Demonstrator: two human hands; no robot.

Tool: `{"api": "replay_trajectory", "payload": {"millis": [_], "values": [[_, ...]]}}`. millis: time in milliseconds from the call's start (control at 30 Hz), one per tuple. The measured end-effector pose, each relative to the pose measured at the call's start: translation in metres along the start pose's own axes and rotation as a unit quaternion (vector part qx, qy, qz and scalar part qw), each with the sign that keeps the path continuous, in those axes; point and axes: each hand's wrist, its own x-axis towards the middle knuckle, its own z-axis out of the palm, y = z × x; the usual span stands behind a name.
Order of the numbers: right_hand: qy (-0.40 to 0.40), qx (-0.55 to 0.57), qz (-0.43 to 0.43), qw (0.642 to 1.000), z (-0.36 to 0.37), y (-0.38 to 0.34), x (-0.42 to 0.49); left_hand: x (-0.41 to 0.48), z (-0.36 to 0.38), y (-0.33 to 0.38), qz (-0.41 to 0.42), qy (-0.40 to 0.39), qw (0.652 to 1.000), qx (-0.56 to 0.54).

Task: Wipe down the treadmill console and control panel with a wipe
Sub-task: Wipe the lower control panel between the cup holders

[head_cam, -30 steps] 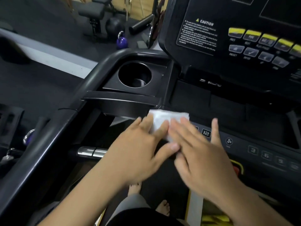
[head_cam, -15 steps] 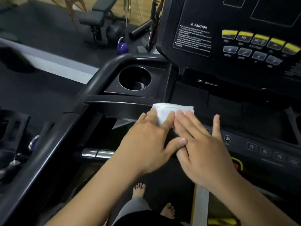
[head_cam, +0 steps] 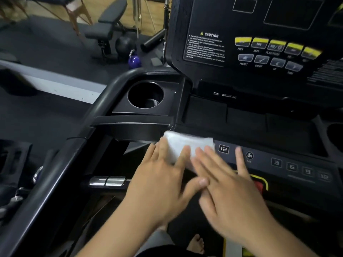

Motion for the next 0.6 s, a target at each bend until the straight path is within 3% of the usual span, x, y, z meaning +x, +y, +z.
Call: {"api": "replay_trajectory", "payload": {"millis": [100,267,333,433,600], "values": [[-0.007,0.004,-0.022,1.0,0.003,0.001,-0.013,-0.009,0.004,0.007,-0.009,-0.023,1.0,-0.01],[-0.017,-0.01,0.042,0.999,-0.008,0.016,0.027,0.033,-0.016,0.014,-0.021,-0.043,0.999,-0.013],[-0.014,-0.02,0.038,0.999,-0.006,0.013,0.021,0.025,-0.016,0.012,0.026,0.005,0.999,0.042],[-0.007,-0.02,0.016,1.0,-0.002,0.011,-0.005,-0.004,0.004,0.007,0.112,0.028,0.993,0.032],[0.003,-0.022,0.026,0.999,-0.004,0.027,-0.021,-0.001,0.025,0.021,0.111,0.021,0.992,0.054]]}}
